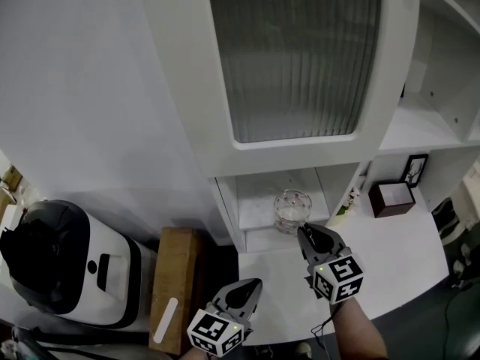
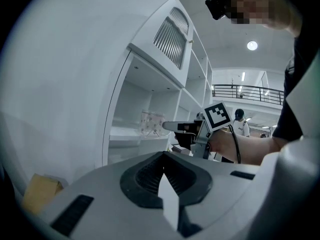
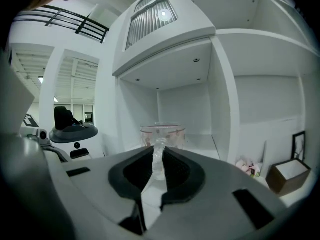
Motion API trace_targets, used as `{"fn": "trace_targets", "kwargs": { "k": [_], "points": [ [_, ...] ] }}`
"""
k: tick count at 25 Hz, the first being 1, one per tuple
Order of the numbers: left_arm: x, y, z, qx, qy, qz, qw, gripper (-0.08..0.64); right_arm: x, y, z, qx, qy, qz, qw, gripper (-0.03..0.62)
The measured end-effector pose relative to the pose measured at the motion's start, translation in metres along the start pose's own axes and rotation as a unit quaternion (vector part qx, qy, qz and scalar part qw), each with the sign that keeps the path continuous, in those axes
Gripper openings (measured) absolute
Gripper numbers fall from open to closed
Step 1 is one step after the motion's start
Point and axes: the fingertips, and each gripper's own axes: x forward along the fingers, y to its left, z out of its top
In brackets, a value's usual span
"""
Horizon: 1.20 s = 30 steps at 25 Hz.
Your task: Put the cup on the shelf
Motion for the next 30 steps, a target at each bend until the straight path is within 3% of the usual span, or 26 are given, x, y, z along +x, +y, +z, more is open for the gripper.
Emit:
{"fn": "trace_targets", "kwargs": {
  "k": [30],
  "points": [
    [0.017, 0.01, 0.0, -0.006, 0.006, 0.007, 0.9999, 0.005, 0.054, -0.022, 0.009, -0.01, -0.006, -0.002, 1.0, 0.034]
  ]
}}
